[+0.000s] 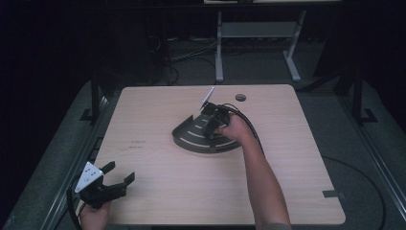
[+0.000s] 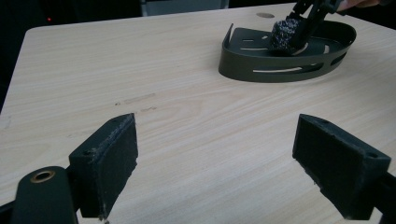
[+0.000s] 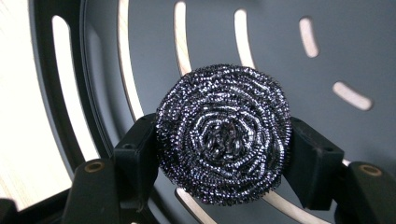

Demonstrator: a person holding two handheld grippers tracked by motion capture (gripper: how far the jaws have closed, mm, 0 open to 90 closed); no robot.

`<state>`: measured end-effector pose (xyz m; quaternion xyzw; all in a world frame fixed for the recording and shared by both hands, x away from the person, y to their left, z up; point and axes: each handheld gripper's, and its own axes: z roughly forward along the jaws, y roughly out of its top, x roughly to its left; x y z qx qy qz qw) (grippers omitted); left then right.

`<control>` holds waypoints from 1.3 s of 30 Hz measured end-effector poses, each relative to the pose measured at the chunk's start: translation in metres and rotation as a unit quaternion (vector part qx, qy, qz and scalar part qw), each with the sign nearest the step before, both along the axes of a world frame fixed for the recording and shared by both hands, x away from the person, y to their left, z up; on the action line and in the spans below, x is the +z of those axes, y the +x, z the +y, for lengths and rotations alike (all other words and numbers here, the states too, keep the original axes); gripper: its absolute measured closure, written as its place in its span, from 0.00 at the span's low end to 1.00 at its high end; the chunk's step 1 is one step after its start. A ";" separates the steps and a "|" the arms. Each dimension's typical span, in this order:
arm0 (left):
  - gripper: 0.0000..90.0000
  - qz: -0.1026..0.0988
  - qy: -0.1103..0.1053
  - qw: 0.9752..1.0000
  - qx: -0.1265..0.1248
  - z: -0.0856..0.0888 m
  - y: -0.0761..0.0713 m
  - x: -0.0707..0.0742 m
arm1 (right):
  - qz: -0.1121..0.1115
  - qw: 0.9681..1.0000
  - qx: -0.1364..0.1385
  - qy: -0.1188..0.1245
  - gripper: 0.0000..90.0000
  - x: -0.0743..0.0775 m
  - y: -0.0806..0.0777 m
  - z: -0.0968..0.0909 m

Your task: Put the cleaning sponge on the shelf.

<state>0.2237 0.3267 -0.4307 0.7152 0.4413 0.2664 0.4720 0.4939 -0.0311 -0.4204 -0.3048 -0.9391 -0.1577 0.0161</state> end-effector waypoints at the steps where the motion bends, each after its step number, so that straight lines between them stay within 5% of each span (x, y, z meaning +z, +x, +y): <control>1: 0.15 0.000 0.000 1.000 0.000 0.000 0.000 0.000 | 0.001 1.000 -0.003 0.001 0.37 -0.002 0.000 -0.001; 25: 0.15 0.002 0.002 1.000 -0.003 -0.002 0.000 0.000 | 0.017 1.000 -0.022 0.010 0.30 -0.017 -0.001 -0.009; 39: 0.15 0.002 0.003 1.000 -0.002 -0.002 -0.001 0.000 | 0.004 0.999 -0.020 0.034 0.19 0.004 -0.011 -0.021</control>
